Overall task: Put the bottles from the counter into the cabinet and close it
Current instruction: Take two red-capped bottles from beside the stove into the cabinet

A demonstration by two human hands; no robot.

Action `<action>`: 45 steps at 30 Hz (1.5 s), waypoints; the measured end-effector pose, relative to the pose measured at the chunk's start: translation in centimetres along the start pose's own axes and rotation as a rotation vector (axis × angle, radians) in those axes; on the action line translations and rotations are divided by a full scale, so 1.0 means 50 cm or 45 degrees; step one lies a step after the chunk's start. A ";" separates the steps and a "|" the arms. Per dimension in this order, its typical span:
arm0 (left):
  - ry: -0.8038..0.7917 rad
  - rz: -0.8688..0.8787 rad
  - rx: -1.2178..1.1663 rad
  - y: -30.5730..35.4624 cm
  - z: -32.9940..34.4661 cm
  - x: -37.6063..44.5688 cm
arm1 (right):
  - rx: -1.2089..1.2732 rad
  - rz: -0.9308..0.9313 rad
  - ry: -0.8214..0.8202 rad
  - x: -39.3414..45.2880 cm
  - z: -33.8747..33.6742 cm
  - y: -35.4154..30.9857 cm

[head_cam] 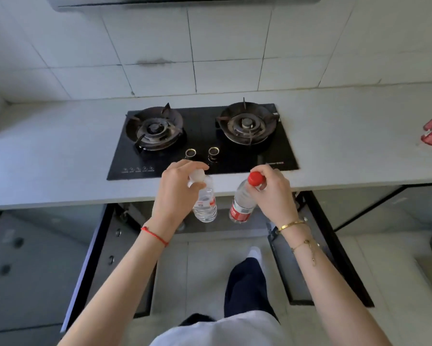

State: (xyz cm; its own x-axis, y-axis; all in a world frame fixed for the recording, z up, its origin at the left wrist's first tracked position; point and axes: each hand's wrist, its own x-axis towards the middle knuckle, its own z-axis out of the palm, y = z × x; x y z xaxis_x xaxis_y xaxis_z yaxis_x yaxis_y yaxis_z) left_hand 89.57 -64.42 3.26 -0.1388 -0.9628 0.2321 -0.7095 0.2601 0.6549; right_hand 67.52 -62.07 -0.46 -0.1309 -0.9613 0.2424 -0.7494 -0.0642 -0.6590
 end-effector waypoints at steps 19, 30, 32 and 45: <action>-0.012 -0.393 0.061 -0.358 0.129 -0.128 | -0.096 0.090 -0.460 -0.063 0.375 0.053; -0.079 -0.363 0.106 -0.714 0.521 -0.067 | -0.016 0.049 -0.519 -0.007 0.814 0.348; -0.076 -0.378 0.107 -0.787 0.586 -0.061 | -0.021 0.006 -0.538 -0.001 0.893 0.406; -0.154 -0.339 0.138 -1.117 0.871 -0.002 | -0.171 -0.118 -0.588 0.035 1.237 0.651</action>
State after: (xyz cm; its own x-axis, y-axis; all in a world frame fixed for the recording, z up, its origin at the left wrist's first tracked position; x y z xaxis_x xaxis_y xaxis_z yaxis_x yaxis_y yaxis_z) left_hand 99.14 -82.05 -64.66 -0.0149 -0.9995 -0.0290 -0.8004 -0.0055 0.5994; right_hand 83.04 -82.42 -65.51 0.2192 -0.9735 -0.0656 -0.8252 -0.1491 -0.5447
